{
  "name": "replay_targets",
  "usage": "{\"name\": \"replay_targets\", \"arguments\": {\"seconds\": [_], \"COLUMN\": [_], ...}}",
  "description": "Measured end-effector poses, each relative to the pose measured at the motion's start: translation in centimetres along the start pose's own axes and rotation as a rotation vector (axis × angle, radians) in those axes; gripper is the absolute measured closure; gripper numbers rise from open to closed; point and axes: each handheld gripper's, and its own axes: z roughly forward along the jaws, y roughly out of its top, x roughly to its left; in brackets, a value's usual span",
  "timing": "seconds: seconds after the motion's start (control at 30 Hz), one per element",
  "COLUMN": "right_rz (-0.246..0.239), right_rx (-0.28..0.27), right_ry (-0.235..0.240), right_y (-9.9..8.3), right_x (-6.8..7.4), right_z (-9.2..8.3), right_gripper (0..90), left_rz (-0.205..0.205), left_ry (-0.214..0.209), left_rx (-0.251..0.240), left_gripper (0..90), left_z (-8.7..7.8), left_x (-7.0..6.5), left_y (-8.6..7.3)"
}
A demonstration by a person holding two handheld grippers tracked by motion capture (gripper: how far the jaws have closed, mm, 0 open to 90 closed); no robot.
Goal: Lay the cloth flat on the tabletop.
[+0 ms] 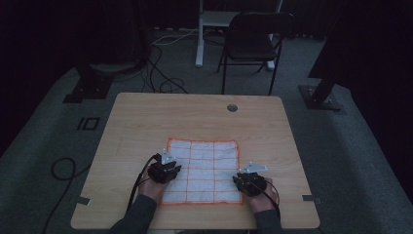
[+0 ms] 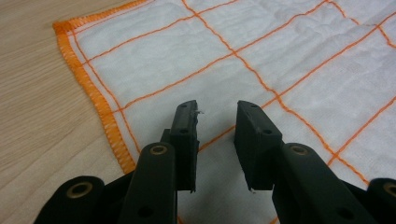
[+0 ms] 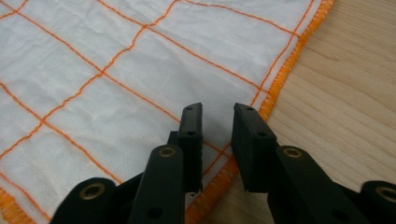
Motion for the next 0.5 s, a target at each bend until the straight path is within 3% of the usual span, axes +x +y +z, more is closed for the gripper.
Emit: {"name": "replay_targets", "arguments": {"seconds": [0.13,0.3,0.5], "right_rz": [0.01,0.009,0.021], "right_rx": [-0.017,-0.045,-0.101], "right_ry": [0.0,-0.022,-0.04], "right_y": [0.0,0.1,0.5], "right_x": [-0.2,-0.2,-0.4], "right_z": [0.1,0.1,-0.3], "right_gripper": [66.9,60.9,58.6], "left_rz": [0.013,0.008,-0.033], "left_ry": [0.024,0.023,0.025], "left_rx": [0.001,-0.029,-0.052], "left_gripper": [68.0,66.3,64.7], "left_z": [-0.2,-1.4,-2.7], "left_x": [-0.3,-0.2,0.5], "left_y": [0.1,0.1,-0.7]}}
